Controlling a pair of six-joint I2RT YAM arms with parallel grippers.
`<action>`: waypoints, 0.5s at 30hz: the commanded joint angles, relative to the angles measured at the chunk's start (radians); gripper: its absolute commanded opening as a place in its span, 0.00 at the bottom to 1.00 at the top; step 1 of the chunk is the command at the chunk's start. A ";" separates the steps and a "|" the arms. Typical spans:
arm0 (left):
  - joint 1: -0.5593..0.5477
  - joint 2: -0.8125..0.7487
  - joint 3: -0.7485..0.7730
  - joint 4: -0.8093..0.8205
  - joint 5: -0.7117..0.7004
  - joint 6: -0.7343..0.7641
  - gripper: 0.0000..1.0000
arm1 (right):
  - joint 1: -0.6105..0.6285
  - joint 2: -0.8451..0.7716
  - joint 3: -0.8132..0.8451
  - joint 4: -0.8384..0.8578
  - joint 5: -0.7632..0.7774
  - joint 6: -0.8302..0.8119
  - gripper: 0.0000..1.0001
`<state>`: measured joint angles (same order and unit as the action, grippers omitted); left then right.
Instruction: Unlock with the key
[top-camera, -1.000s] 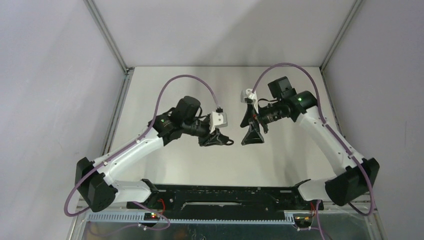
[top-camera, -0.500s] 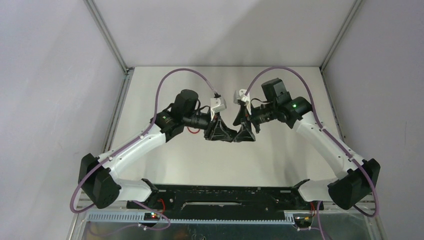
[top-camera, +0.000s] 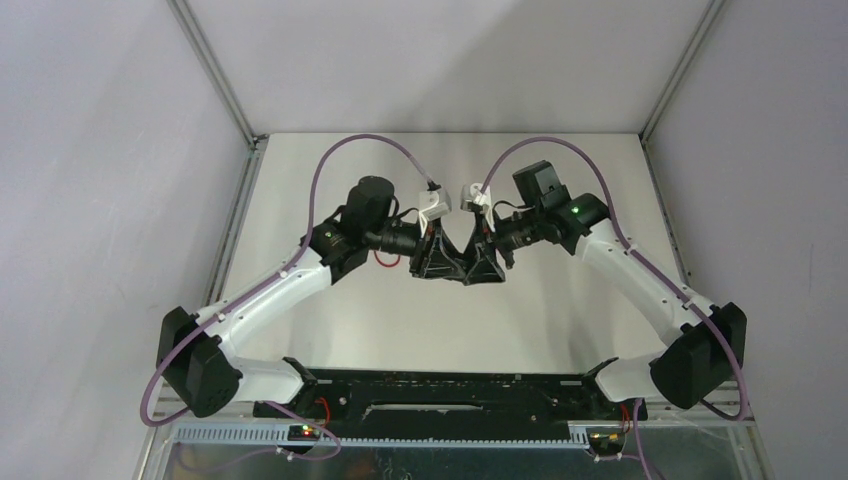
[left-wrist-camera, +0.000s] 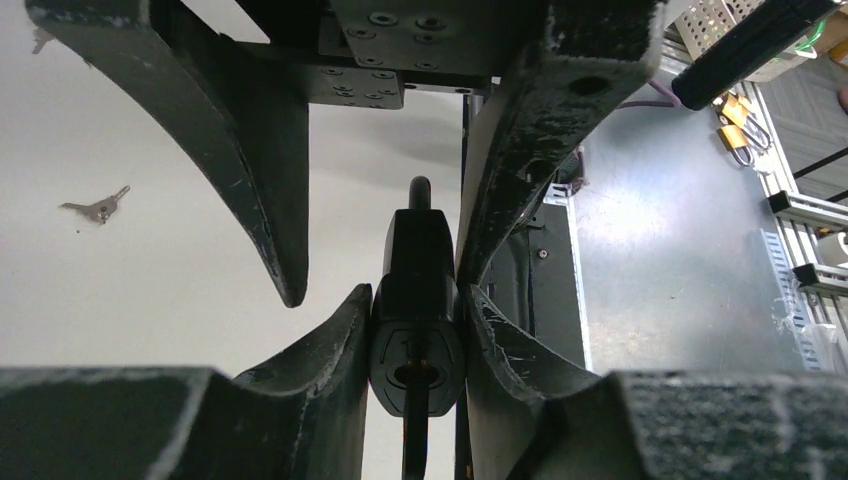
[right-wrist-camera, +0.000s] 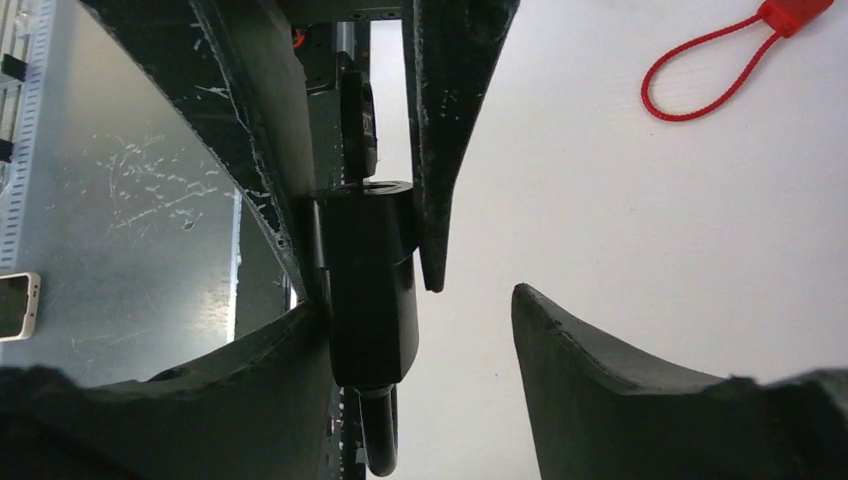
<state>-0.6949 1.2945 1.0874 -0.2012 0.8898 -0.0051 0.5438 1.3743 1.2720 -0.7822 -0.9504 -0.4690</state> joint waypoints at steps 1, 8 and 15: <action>0.007 -0.027 0.009 0.098 0.058 -0.028 0.00 | -0.001 0.012 0.001 0.034 -0.056 0.018 0.61; 0.006 -0.027 -0.009 0.109 0.049 -0.022 0.00 | -0.017 0.009 0.002 0.041 -0.138 0.023 0.43; 0.010 -0.023 -0.009 0.097 0.026 -0.009 0.06 | -0.026 -0.004 0.001 0.015 -0.161 0.004 0.00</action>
<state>-0.6838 1.2945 1.0866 -0.1734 0.9016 -0.0257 0.5255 1.3876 1.2701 -0.7872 -1.0622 -0.4747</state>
